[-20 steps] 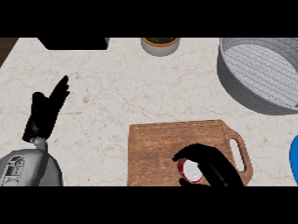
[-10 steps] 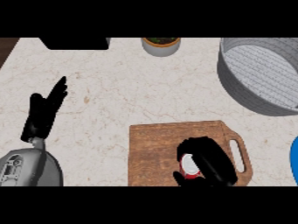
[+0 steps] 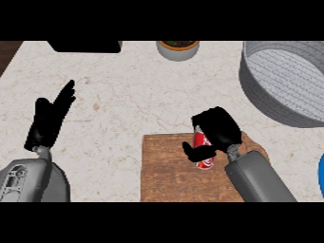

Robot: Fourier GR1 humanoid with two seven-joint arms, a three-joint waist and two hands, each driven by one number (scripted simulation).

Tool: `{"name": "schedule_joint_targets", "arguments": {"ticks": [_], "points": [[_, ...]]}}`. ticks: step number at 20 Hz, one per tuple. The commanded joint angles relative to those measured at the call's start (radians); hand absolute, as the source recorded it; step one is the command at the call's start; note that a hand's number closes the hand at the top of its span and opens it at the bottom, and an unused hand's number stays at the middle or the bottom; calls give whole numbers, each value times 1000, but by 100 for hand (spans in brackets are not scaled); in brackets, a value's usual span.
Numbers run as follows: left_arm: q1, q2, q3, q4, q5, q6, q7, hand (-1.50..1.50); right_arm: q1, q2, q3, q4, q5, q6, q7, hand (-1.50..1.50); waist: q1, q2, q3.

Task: Pick the can from the cutting board and place it in the basket

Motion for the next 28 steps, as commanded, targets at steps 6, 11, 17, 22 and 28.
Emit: {"name": "schedule_joint_targets", "arguments": {"ticks": [6,11,17,22,28], "points": [[2,-13,1,23,-9,14,4,0,-52,108,-120,-208,-282,88,71,150,-34,-4,1],[43,-14,1,5,-16,23,-24,0,-106,109,-219,-442,-528,133,237,150,-40,-10,1],[29,-18,0,-21,-13,25,6,0,-320,110,-363,-593,-618,242,496,150,-26,-5,1],[-27,-28,-3,66,-29,33,-24,0,-484,80,-451,-557,-672,266,620,150,-24,-1,1],[5,-44,-42,-41,-49,41,57,0,-743,-47,-586,-414,-716,286,730,150,-15,-3,1]]}}
